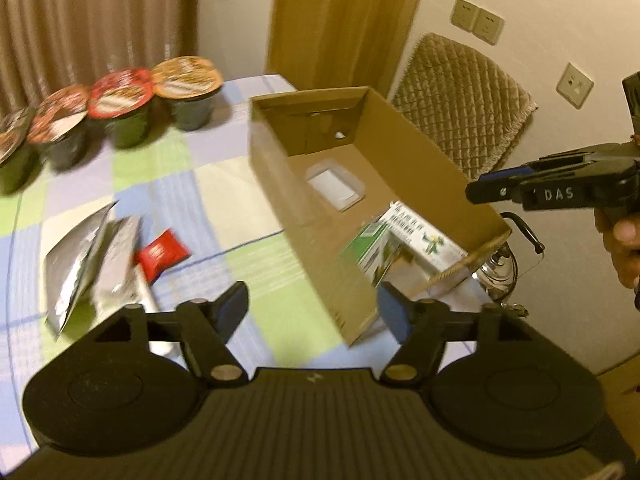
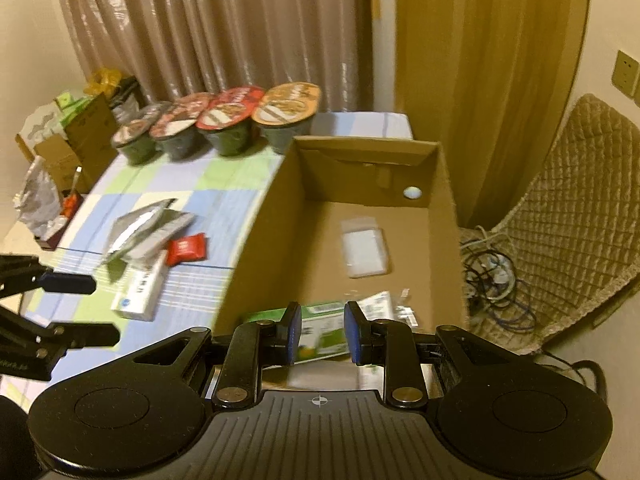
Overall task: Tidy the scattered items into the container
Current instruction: 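Withdraw both tools from the box back toward the table items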
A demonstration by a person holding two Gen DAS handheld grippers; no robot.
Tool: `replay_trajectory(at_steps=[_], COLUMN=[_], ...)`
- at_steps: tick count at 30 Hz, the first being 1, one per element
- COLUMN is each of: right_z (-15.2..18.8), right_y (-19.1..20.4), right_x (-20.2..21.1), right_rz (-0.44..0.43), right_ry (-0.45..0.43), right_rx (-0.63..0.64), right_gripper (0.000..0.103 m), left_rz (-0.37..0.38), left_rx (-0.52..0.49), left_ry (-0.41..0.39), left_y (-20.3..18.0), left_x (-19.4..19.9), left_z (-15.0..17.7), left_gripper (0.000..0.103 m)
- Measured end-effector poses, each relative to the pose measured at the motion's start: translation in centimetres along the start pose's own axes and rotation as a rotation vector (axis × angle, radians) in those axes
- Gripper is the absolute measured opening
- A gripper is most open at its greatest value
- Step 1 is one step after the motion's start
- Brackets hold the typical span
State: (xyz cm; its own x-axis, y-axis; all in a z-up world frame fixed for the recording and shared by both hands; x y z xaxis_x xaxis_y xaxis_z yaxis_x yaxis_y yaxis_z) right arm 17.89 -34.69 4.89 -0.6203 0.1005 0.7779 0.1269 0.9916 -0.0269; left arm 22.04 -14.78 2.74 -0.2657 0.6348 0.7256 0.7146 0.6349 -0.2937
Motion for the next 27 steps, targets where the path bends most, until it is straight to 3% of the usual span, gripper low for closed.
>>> replay_trajectory(at_steps=[5,6,7,8,18,27], right_z=[0.5,0.5,0.6,0.6,1.5,2.9], right_y=[3.5,4.4,5.0,5.8,13.8,18.7], right_x=[0.8,0.9,1.2,1.5,1.4,0.0], right_rz=[-0.049,-0.056,-0.060,-0.070,-0.142,-0.160], right_ry=[-0.012,-0.016,-0.030,-0.053,-0.038,0.011], right_rx=[0.013,0.019,0.018,0.017,0.114,0.157], right_gripper=[0.030,0.053,0.087,0.091,0.090,0.090], left_rz=[-0.072,-0.089,-0.105,-0.120,-0.215,-0.243], left_rx=[0.062,0.073,0.082,0.094,0.193,0.238], left_ry=[-0.020,-0.021,-0.022,-0.025,-0.053,-0.068], left_y=[3.2,3.9,4.6,5.2,10.2,13.0], left_x=[4.2,5.0,5.7,6.4,11.9,13.3], left_z=[3.5,4.2,4.9,5.5,10.5,12.3], left_gripper=[0.077,0.077,0.078,0.078,0.081,0.084])
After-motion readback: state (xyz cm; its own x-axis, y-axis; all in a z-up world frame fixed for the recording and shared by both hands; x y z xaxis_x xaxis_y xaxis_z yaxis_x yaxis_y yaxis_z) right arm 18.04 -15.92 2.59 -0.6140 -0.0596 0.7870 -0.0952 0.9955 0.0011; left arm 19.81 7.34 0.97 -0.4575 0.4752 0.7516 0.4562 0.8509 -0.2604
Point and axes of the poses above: each gripper's, at about its wrist camera, not at the fingertips, and x roughly against the way its jaws point, y to its left, z to its underside, the point moved 7 cm from there along -x, roughly the way its jaws point, and after that the axes turned 11 degrees about z, right-handed, at the moved point
